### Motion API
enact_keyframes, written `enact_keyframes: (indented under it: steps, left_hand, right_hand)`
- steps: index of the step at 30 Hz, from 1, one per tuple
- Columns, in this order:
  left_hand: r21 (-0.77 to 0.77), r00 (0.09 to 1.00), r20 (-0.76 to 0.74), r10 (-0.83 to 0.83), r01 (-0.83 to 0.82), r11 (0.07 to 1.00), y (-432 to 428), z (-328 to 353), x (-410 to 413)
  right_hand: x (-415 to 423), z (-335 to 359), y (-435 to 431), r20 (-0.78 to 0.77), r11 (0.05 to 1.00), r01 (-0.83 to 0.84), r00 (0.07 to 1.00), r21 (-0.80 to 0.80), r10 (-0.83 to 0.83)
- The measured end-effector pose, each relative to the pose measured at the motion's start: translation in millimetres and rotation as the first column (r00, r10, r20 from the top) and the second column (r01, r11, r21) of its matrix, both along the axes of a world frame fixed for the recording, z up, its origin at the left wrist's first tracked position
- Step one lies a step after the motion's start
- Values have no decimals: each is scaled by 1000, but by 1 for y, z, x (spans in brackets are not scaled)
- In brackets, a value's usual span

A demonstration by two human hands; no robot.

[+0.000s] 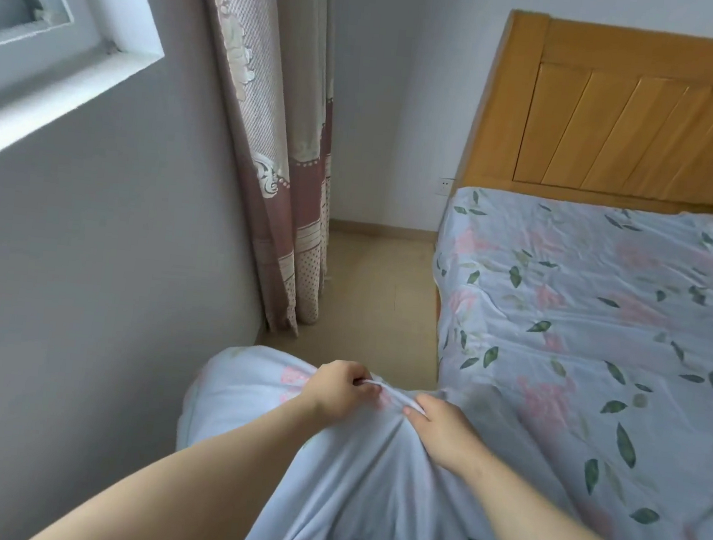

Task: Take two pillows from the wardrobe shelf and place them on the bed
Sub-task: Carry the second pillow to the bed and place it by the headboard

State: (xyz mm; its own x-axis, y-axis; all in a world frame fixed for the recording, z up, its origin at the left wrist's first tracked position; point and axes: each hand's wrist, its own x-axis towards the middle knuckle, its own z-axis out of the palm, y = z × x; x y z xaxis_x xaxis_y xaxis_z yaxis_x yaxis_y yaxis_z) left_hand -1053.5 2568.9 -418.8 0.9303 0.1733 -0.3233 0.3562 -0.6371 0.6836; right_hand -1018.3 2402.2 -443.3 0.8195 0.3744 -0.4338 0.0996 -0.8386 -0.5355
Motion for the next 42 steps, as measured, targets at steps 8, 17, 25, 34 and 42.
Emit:
enact_keyframes:
  steps: [8, 17, 25, 34, 42]
  left_hand:
    - [90, 986, -26, -163, 164, 982, 27, 0, 139]
    - [127, 982, 7, -190, 188, 974, 6, -5, 345]
    - [139, 974, 32, -222, 216, 966, -29, 7, 500]
    - [68, 945, 70, -320, 315, 947, -55, 4, 672]
    - [21, 929, 23, -370, 370, 929, -69, 2, 812]
  right_hand:
    - [117, 1, 24, 10, 990, 137, 990, 43, -137]
    - [316, -9, 1, 16, 984, 124, 992, 125, -127]
    - [467, 11, -33, 81, 991, 119, 989, 63, -124]
    - [629, 3, -60, 81, 978, 207, 975, 21, -208]
    - [757, 3, -74, 47, 955, 297, 954, 5, -297]
